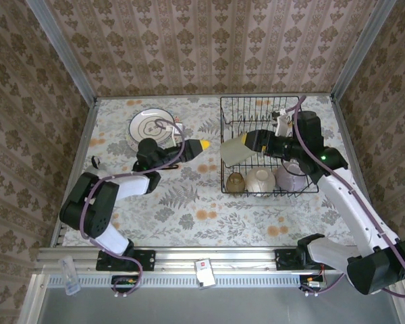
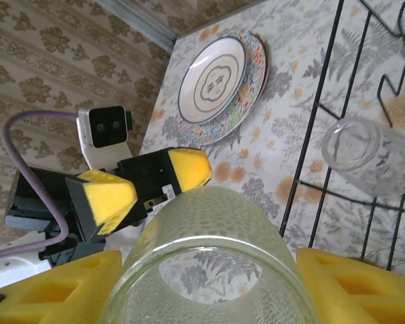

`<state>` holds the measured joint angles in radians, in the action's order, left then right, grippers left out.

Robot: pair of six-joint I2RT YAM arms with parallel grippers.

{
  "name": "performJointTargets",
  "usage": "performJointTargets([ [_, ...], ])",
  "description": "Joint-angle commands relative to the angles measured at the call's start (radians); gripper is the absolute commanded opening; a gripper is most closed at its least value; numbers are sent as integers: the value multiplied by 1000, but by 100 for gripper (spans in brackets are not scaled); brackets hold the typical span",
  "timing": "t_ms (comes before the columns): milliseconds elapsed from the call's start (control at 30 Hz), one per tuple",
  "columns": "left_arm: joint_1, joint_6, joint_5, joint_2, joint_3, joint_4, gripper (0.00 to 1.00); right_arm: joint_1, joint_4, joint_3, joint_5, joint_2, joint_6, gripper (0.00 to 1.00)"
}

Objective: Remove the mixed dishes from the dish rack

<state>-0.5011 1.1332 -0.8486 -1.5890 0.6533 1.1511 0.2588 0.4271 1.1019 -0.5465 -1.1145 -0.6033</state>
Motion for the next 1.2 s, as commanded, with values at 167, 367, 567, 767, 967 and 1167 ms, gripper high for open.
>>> performJointTargets([
  [167, -99, 36, -50, 14, 32, 129, 91, -10, -130, -46, -125, -24, -58, 34],
  [367, -133, 48, -21, 69, 17, 131, 86, -13, -171, -63, -146, -50, -69, 34],
  [567, -162, 75, 29, 111, 3, 130, 75, -19, -209, -75, -160, -69, -84, 34],
  [767, -181, 109, 84, 125, -11, 131, 55, -20, -243, -88, -177, -79, -102, 34],
  [967, -201, 121, 113, 121, -4, 130, 25, -24, -276, -97, -202, -83, -117, 34],
  [1167, -217, 132, 134, 106, 4, 131, 0, -26, -300, -100, -226, -76, -122, 36],
])
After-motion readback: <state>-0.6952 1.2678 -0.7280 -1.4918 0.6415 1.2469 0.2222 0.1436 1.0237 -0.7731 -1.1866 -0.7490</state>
